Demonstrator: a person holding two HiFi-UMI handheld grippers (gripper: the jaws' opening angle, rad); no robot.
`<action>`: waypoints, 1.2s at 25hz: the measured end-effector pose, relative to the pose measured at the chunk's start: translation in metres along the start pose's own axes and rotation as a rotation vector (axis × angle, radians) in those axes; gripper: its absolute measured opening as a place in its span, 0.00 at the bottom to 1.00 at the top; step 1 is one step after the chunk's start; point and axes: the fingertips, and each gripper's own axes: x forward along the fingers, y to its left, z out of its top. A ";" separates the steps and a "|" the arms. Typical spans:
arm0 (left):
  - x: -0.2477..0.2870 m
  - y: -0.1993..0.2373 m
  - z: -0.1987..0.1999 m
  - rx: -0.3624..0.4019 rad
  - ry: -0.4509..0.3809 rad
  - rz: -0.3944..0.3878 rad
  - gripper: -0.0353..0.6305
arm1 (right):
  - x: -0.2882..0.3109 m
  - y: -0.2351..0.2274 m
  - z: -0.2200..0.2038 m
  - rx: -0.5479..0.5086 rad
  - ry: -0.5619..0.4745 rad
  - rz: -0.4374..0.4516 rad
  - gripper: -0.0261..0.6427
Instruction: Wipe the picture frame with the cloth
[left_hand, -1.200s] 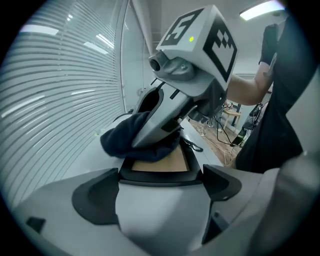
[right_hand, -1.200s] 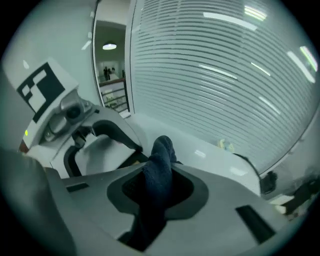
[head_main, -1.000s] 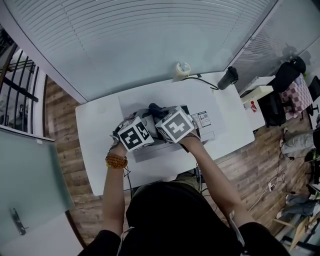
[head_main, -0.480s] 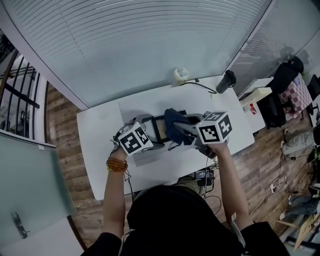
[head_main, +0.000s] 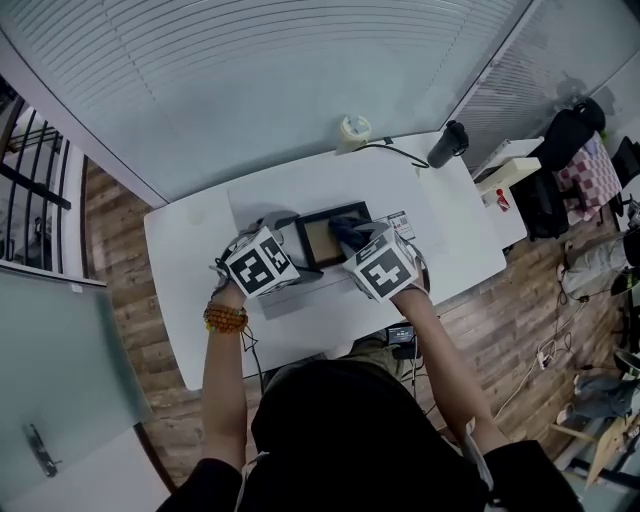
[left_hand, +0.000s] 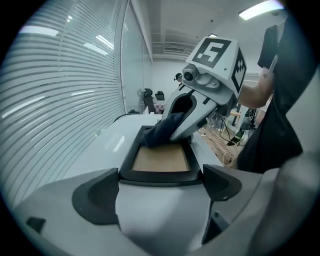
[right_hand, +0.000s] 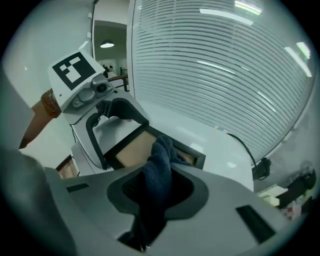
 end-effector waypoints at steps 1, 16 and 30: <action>-0.001 0.000 0.000 0.002 0.001 0.000 0.83 | 0.002 0.005 0.002 -0.011 0.016 0.015 0.12; 0.000 -0.002 0.001 -0.006 -0.003 0.009 0.83 | 0.003 0.057 0.050 0.286 -0.160 0.558 0.12; -0.046 -0.006 0.007 -0.092 -0.168 0.112 0.83 | -0.125 -0.024 0.082 0.275 -1.054 0.121 0.12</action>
